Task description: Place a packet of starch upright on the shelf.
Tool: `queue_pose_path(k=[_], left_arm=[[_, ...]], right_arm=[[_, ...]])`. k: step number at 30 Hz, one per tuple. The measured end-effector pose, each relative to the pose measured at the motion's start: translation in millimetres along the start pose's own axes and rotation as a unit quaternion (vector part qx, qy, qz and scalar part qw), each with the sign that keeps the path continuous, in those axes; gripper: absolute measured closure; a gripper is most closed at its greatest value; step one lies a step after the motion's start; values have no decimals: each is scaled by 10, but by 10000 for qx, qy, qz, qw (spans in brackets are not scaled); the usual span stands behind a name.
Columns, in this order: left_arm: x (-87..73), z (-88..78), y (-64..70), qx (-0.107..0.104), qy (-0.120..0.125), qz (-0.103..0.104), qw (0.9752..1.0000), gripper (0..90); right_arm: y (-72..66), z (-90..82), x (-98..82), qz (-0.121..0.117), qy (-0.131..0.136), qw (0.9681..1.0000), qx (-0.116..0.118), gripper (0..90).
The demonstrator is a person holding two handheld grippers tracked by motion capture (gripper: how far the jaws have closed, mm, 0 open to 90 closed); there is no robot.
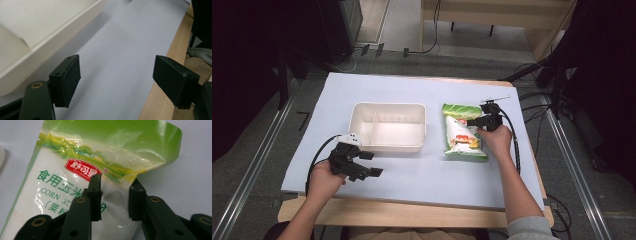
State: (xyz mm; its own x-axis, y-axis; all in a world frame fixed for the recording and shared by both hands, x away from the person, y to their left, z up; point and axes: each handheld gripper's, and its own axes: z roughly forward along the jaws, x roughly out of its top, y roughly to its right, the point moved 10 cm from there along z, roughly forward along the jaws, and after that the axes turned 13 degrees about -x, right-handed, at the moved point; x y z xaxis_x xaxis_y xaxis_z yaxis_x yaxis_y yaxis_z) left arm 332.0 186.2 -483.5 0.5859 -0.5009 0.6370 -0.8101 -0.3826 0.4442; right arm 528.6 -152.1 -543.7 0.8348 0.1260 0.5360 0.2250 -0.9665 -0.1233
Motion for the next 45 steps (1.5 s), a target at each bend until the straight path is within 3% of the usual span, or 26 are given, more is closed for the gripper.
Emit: queue_pose_path(k=[7,15,18,28,45], left_arm=[[4,-10,-4,14,15,4,10000,230],[-16,-49,-22,15,1,-57,10000,231],[-4,-69,-22,-1,76,-55,10000,231],[4,-76,-16,32,65,-32,10000,231],[9,-102,-14,40,101,-2,9999,231]], right_arm=[[-5,2,-9,6,-7,9998,188,847],[-2,-79,22,28,21,9996,292,878],[3,-166,50,-3,6,9995,300,886],[-84,-544,140,-163,383,9979,500,891],[-367,-1077,113,-427,787,9920,888,893]])
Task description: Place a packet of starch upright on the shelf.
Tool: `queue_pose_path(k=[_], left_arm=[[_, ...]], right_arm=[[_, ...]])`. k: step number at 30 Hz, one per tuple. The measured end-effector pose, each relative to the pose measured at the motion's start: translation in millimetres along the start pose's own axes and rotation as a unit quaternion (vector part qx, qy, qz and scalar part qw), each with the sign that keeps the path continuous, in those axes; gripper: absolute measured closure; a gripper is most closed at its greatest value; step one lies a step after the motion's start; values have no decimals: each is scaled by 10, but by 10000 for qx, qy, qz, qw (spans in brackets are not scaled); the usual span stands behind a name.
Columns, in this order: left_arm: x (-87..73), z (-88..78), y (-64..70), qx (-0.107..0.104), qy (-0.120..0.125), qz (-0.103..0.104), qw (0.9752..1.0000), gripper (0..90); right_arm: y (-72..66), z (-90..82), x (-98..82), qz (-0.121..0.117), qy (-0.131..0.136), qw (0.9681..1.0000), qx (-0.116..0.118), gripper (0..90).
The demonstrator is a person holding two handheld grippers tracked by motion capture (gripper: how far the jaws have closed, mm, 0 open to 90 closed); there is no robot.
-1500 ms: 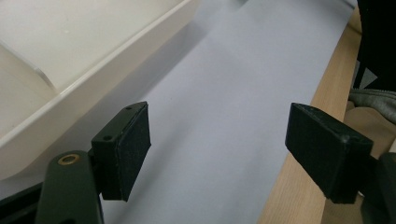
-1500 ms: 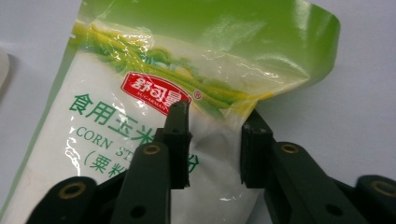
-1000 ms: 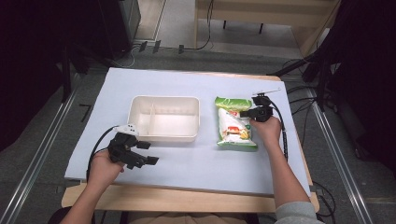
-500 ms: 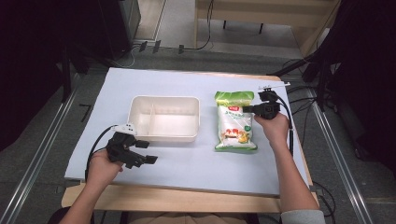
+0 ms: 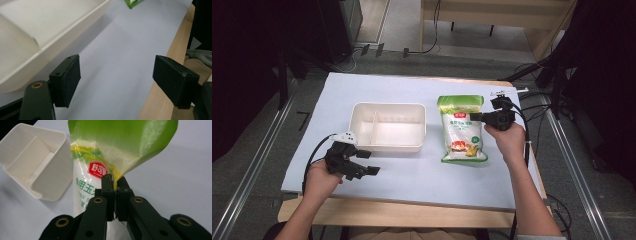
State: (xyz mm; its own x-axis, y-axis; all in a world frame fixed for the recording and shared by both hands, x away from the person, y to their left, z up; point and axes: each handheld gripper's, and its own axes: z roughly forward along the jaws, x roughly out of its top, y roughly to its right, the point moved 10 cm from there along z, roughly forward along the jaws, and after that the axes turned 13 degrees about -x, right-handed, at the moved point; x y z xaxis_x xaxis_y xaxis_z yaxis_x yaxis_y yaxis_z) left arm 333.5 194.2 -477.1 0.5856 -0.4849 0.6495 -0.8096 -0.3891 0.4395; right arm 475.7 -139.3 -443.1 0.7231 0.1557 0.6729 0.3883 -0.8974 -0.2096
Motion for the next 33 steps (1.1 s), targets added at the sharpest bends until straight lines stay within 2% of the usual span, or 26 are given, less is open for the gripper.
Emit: queue_pose_path(k=[5,6,7,9,14,18,24,33], left_arm=[[0,2,5,-10,-6,4,10000,231],[2,1,6,-7,5,17,10000,231],[2,1,6,-7,5,17,10000,231],[4,-6,9,-3,21,-6,10000,230],[7,-8,6,-4,46,-11,10000,230],[4,-3,7,17,19,18,10000,230],[-1,4,3,7,7,25,10000,230],[3,-3,-21,12,77,-19,10000,230]], right_arm=[[-45,-117,-13,16,17,9999,122,894],[-90,-167,-11,52,38,9996,258,895],[-90,-167,-11,52,38,9996,258,895],[-164,-255,-7,4,65,9991,408,896],[-284,-370,3,-106,71,9983,565,896],[-453,-489,40,-224,118,9968,759,897],[-576,-579,94,-457,206,9962,714,898],[-543,-593,207,-388,242,9964,709,898]])
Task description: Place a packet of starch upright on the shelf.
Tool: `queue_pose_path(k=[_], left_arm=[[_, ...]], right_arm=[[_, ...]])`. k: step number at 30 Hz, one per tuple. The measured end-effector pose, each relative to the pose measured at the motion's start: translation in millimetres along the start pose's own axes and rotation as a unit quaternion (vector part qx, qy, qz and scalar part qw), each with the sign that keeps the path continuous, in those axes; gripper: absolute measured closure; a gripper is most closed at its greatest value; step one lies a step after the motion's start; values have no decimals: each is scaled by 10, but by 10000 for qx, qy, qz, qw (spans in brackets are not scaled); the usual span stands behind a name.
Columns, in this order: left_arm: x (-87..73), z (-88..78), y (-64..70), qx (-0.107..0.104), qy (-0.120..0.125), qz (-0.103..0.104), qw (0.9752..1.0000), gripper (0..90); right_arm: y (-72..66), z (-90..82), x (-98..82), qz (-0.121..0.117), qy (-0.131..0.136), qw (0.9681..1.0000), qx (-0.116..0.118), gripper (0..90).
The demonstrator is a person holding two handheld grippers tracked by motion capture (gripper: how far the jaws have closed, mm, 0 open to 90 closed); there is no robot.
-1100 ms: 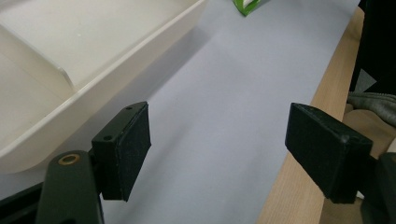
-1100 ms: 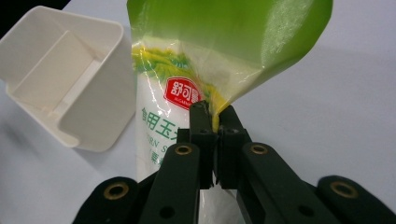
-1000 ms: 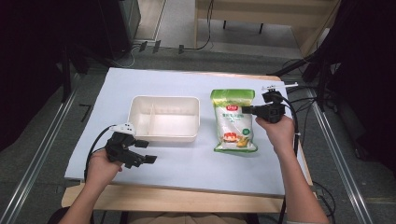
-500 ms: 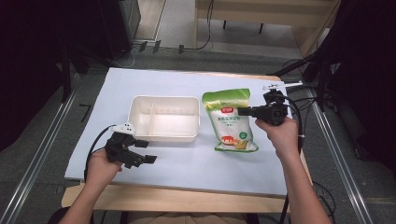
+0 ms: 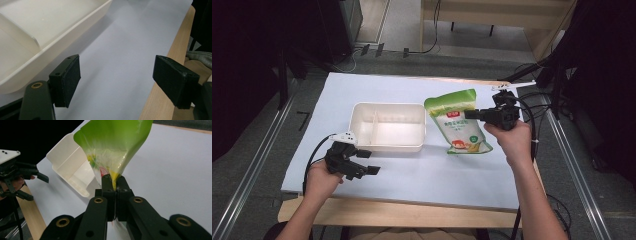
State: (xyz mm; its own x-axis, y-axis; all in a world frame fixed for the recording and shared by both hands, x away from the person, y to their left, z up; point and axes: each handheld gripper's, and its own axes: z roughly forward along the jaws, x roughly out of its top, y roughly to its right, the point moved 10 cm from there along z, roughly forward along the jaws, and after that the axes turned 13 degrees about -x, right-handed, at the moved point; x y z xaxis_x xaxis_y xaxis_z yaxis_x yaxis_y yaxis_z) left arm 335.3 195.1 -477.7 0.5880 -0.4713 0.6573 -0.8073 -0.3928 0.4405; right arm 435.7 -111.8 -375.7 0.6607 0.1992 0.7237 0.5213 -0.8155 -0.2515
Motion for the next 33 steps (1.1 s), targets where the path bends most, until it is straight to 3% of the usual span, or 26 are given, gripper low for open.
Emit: queue_pose_path(k=[4,7,10,18,20,26,29,33], left_arm=[[-1,-16,-4,-10,44,-40,10000,230],[2,-2,6,-34,46,-24,10000,230],[4,4,15,-46,56,-27,10000,230],[3,10,10,-39,53,-15,10000,230],[3,6,8,-41,52,-36,10000,230],[4,12,10,-49,48,-19,10000,230],[3,15,16,-61,31,-6,10000,230],[3,6,13,-62,46,-19,10000,230]], right_arm=[[16,-6,105,57,35,10000,21,898],[4,-16,217,189,-50,9996,211,898],[-9,-22,282,163,-74,9996,198,898],[-140,-120,610,-142,-13,9999,0,898],[-186,-182,776,-179,69,9998,-29,898],[-274,-238,1019,-169,211,9996,31,898],[-360,-227,1180,-64,245,9996,135,898],[-474,-192,1328,-96,260,9996,101,898]])
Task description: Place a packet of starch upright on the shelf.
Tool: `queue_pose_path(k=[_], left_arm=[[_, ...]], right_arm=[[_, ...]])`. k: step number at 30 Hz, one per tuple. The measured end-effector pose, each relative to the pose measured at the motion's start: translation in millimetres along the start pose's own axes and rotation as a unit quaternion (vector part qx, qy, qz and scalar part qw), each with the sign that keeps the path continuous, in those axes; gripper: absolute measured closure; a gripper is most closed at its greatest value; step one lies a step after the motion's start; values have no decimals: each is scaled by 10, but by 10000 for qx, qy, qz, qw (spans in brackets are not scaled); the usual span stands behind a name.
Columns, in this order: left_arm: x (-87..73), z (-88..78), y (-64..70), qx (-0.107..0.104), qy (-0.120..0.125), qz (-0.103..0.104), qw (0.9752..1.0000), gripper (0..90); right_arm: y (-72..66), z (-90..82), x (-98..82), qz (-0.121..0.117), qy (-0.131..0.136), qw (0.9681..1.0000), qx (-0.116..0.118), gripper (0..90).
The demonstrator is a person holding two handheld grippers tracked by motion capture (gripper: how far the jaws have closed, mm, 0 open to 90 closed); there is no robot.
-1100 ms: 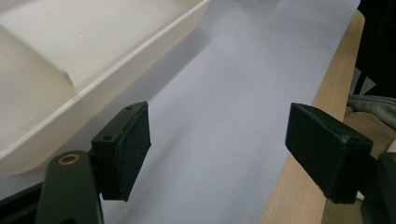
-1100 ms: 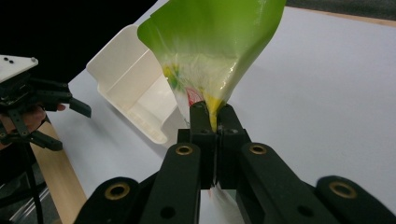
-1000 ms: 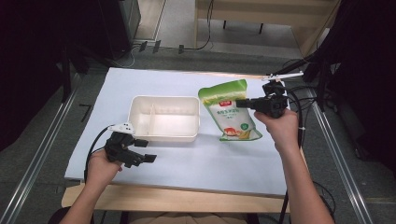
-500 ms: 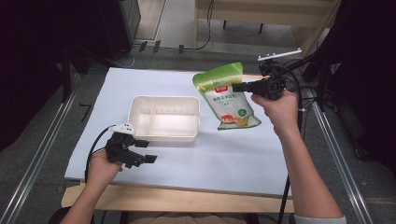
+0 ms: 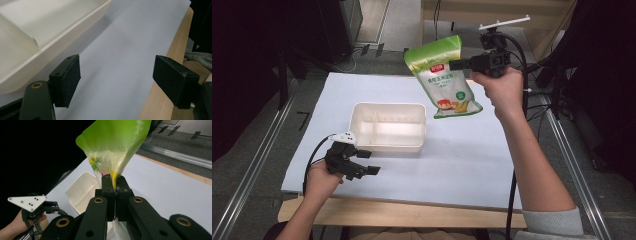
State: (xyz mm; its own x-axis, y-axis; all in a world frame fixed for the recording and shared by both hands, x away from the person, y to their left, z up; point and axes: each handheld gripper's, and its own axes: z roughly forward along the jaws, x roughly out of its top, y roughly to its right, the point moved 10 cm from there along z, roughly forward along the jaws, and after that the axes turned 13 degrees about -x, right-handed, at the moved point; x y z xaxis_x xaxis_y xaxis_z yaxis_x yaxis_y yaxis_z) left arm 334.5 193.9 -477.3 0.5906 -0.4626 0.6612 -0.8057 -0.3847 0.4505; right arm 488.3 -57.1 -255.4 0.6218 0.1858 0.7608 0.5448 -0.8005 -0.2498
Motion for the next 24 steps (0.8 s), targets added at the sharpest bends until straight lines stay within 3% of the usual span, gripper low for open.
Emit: queue_pose_path(k=[5,12,19,24], left_arm=[[-2,4,1,-9,-6,-8,10000,230],[2,-1,3,-21,22,-14,10000,230],[7,-13,4,-26,53,2,10000,230],[10,-17,15,-32,67,14,10000,230]], right_arm=[[-128,65,132,-24,54,10000,34,898],[-392,339,280,-91,-1,9999,91,899],[-610,555,319,-196,-84,9997,151,898],[-796,816,258,-242,-197,9992,234,898]])
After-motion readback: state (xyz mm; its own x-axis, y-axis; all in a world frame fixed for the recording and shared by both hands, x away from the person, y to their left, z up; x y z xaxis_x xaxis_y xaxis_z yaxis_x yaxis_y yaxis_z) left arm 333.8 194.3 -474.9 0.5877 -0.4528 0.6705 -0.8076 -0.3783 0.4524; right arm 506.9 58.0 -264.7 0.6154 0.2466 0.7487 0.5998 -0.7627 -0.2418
